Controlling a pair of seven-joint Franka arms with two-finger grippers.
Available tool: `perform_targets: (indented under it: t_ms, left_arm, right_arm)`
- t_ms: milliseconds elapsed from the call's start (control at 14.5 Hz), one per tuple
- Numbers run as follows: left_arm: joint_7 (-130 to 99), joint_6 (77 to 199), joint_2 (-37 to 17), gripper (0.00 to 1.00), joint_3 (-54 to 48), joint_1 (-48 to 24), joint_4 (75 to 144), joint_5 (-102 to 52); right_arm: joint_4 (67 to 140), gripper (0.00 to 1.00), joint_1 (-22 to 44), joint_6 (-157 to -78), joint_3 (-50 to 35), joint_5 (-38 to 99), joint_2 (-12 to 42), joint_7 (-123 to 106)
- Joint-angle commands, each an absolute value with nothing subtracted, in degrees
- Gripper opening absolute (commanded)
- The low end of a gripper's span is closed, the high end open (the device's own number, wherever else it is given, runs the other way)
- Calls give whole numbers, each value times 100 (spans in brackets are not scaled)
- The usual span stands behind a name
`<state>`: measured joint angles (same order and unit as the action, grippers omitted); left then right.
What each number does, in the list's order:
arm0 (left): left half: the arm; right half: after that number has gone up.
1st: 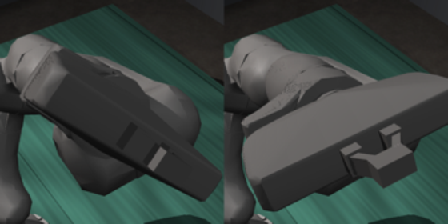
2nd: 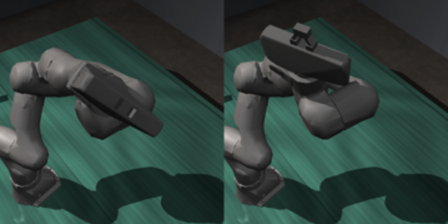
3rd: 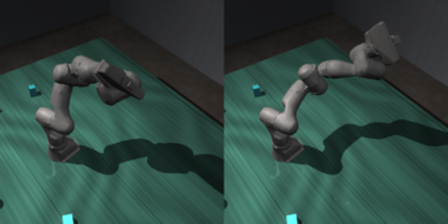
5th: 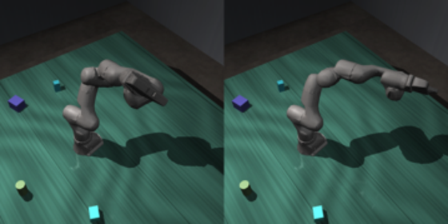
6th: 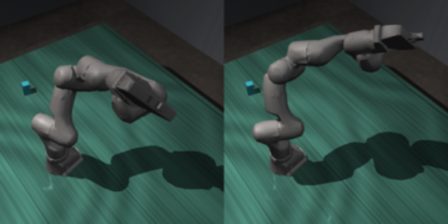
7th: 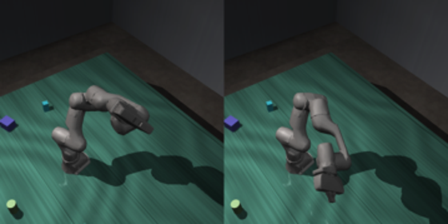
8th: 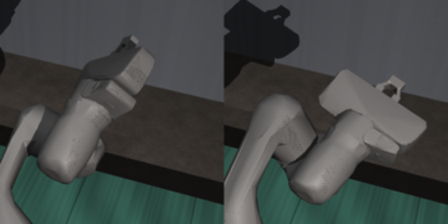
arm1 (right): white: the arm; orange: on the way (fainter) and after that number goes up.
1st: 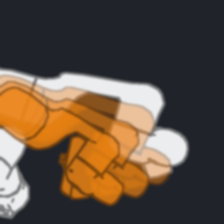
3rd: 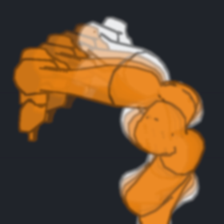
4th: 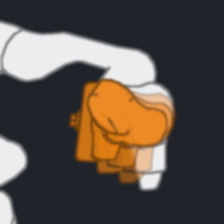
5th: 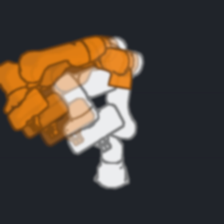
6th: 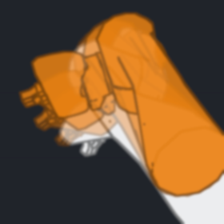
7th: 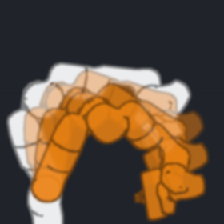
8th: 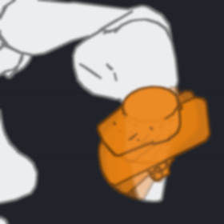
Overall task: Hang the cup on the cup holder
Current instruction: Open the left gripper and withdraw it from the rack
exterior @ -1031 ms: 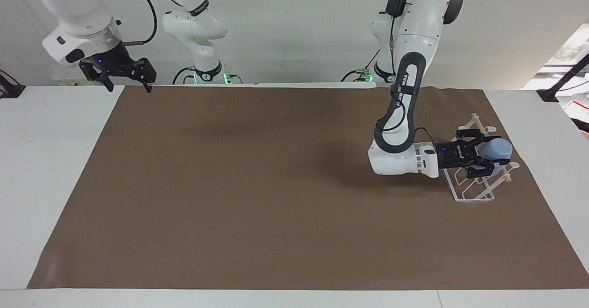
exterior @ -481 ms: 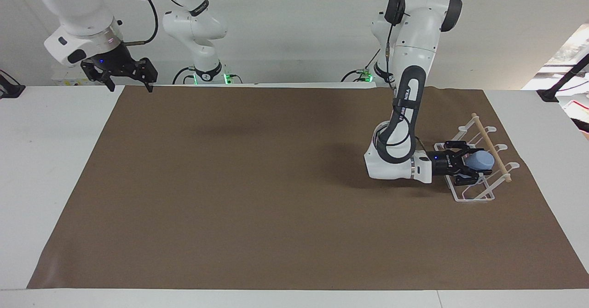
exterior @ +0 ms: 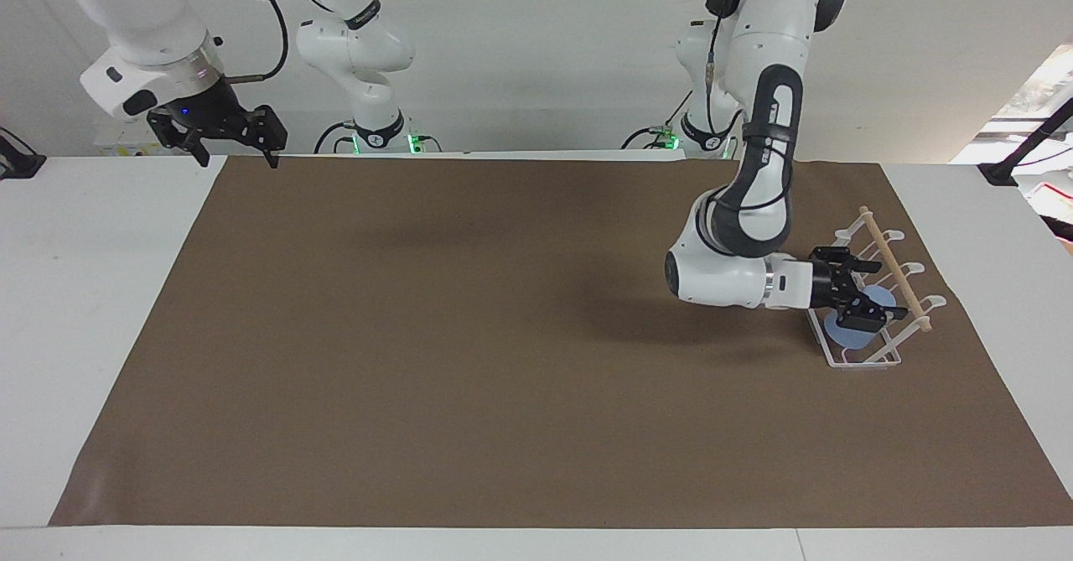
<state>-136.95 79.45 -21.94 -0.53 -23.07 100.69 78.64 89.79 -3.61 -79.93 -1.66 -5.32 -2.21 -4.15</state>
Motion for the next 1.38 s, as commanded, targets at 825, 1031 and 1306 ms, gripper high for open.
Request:
perform_targets:
  t_ms: [825,1031,1306]
  left_arm:
    - [-9392,8770,-502,99,-35,-1301,10012,6104]
    - [-7433,9490,-475,99,9,-1047,9809,4460]
    - [-5312,10580,-501,99,9,-546,9739,2852]
  right_arm:
    - [8974,100,-448,-7928,-211,-422,-237,-527]
    - [8974,100,-448,-7928,-211,-422,-237,-536]
    - [8974,100,-448,-7928,-211,-422,-237,-536]
